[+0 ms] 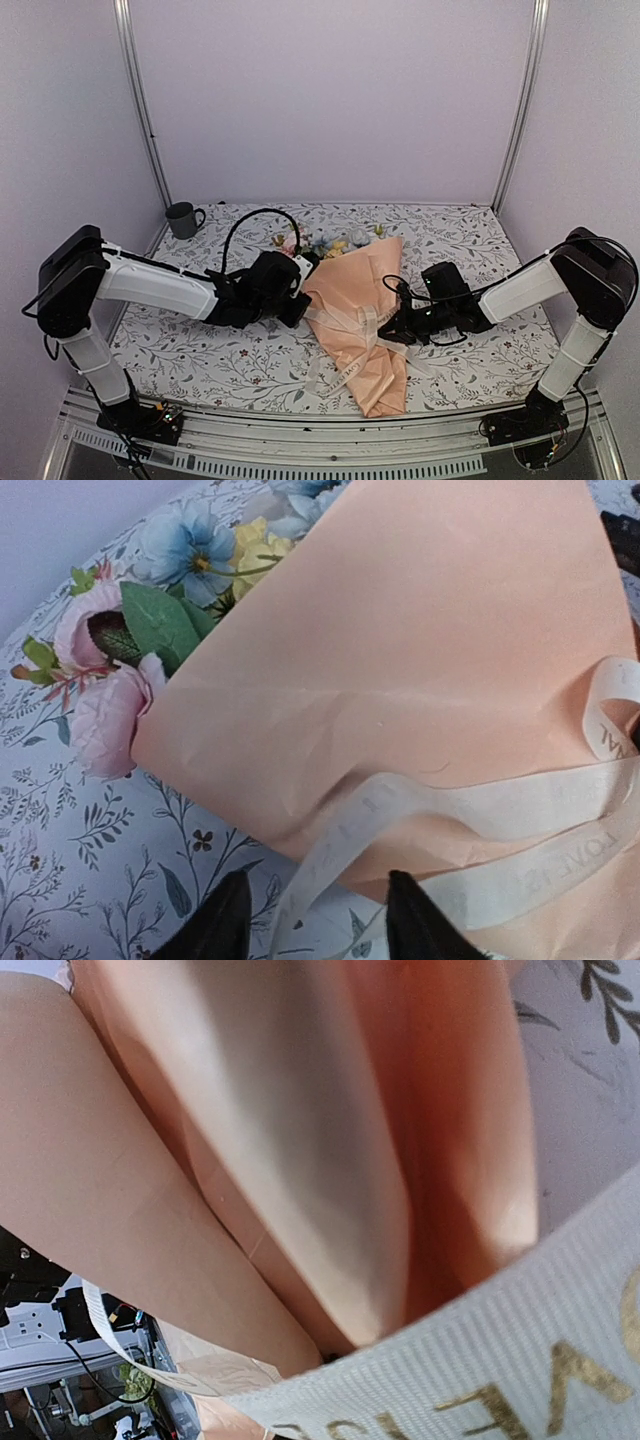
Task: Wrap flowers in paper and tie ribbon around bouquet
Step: Cross the ribbon over the folded bouquet, then tie the ribbon around the folded bouquet.
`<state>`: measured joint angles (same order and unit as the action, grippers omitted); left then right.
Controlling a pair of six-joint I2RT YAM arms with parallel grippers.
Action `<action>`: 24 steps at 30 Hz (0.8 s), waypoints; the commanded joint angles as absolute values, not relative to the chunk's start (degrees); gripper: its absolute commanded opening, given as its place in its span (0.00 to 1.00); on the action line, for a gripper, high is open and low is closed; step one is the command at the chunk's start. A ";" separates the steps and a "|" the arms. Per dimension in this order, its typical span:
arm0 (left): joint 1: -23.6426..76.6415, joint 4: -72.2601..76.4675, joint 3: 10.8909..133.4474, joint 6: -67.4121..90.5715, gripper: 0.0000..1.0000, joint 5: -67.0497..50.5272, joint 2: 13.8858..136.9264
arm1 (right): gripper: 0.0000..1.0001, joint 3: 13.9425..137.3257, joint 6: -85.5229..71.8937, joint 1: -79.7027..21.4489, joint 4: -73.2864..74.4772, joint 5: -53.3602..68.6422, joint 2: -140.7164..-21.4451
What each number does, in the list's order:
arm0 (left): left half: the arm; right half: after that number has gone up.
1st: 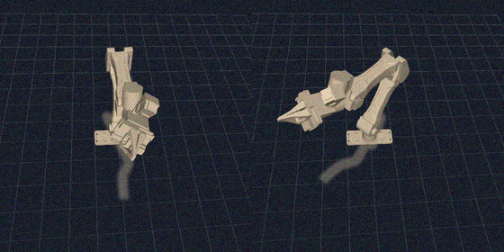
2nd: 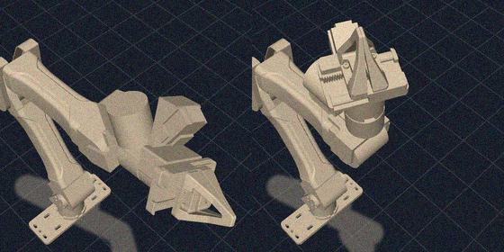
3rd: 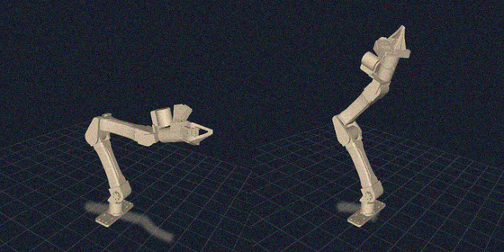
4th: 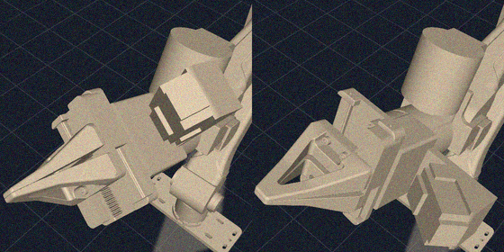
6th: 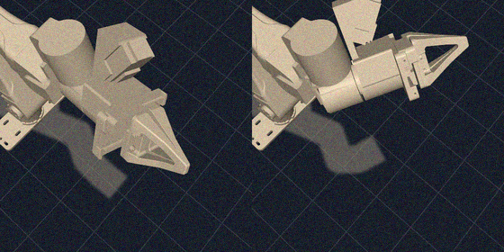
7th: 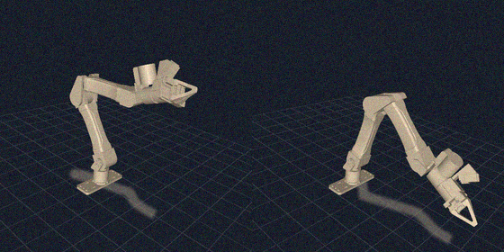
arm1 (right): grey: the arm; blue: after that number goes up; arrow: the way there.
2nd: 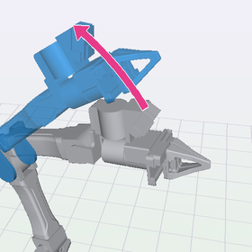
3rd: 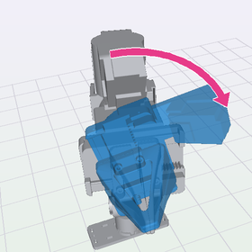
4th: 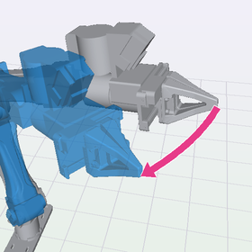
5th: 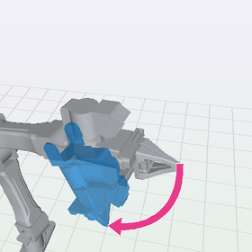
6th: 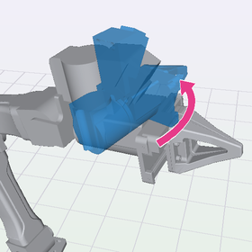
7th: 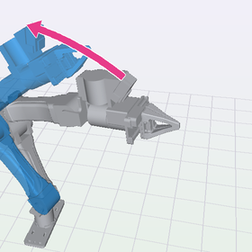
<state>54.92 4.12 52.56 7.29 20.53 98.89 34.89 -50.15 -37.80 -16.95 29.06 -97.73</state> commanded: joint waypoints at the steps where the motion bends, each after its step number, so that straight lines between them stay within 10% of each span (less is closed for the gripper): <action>1: 53.95 1.52 52.55 11.32 0.69 25.19 95.11 | 0.00 34.63 -50.01 -37.35 -16.17 28.44 -97.19; 6: 58.17 12.98 48.78 1.82 0.71 21.70 89.11 | 0.00 34.72 -49.83 -37.36 -16.17 28.50 -97.38; 12: 64.51 7.93 56.73 -9.25 0.44 1.00 96.97 | 0.00 34.73 -49.83 -37.38 -16.20 28.51 -97.38; 24: 65.39 5.21 68.83 -15.06 0.62 4.89 114.97 | 0.00 34.55 -49.92 -37.37 -16.34 28.52 -96.86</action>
<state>65.52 4.56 65.84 -11.68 3.27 112.66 34.89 -50.15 -37.80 -16.95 29.06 -97.73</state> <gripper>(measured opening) 0.625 0.007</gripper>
